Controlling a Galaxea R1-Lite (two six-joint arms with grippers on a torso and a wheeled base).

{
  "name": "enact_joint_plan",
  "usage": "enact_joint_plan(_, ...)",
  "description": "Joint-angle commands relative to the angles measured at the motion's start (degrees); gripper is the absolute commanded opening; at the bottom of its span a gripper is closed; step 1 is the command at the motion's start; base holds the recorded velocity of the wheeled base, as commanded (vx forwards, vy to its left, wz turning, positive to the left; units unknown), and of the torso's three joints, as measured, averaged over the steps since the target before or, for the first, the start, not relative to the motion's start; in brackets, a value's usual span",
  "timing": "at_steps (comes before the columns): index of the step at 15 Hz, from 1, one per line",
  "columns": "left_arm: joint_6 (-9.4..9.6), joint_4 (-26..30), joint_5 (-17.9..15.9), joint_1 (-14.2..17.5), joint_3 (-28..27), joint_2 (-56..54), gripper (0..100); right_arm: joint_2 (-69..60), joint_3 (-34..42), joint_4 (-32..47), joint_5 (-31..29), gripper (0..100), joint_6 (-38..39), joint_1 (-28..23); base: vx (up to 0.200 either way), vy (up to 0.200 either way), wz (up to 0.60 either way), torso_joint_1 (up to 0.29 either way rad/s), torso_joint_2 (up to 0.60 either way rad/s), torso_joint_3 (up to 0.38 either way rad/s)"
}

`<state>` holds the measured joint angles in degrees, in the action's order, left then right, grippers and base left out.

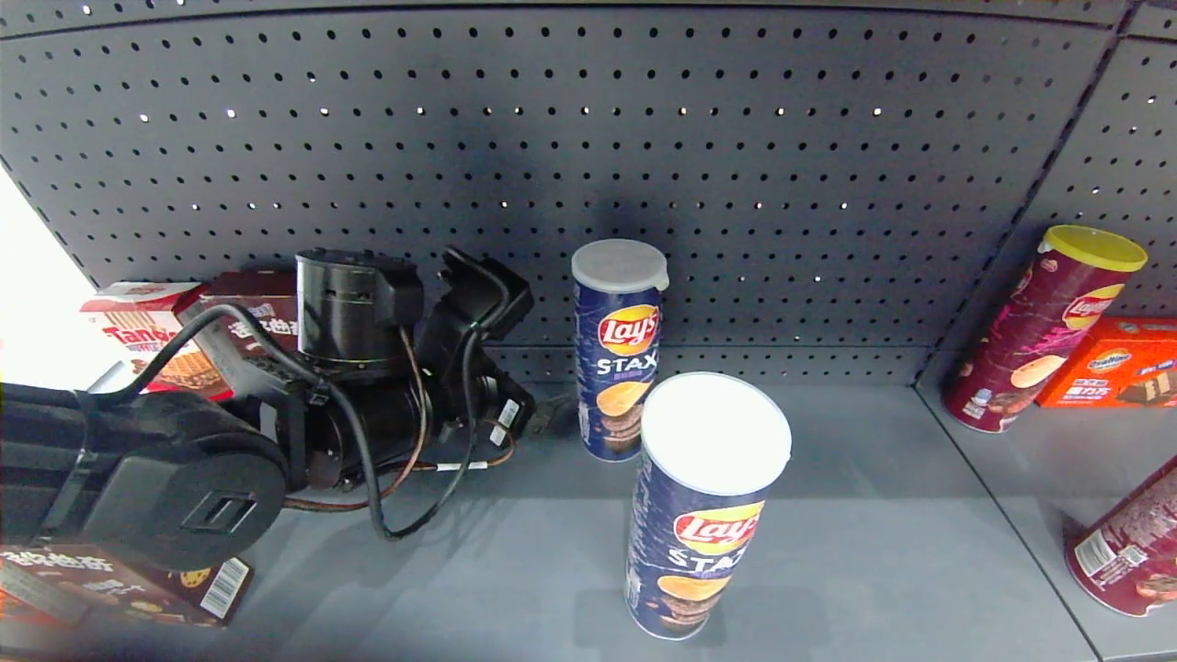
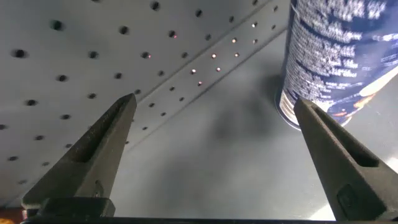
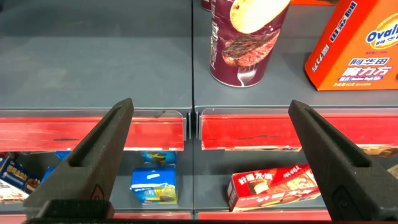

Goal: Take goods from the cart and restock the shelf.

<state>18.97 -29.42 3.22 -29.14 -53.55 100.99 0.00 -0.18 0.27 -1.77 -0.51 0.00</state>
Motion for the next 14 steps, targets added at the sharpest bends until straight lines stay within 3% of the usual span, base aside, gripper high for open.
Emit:
enact_joint_plan(1, 0.02, 0.06, 0.03, -0.04, -0.15, 1.32, 100, 0.00, 0.01, 0.00, 0.01, 100, -0.02, 0.00, 0.000, 0.000, 0.00, 0.000, 0.00, 0.000)
enact_joint_plan(14, -0.25, -0.12, 0.12, -0.22, -2.96, 5.27, 100, 0.00, 0.01, 0.00, 0.01, 100, -0.02, 0.00, 0.000, 0.000, 0.00, 0.000, 0.00, 0.000)
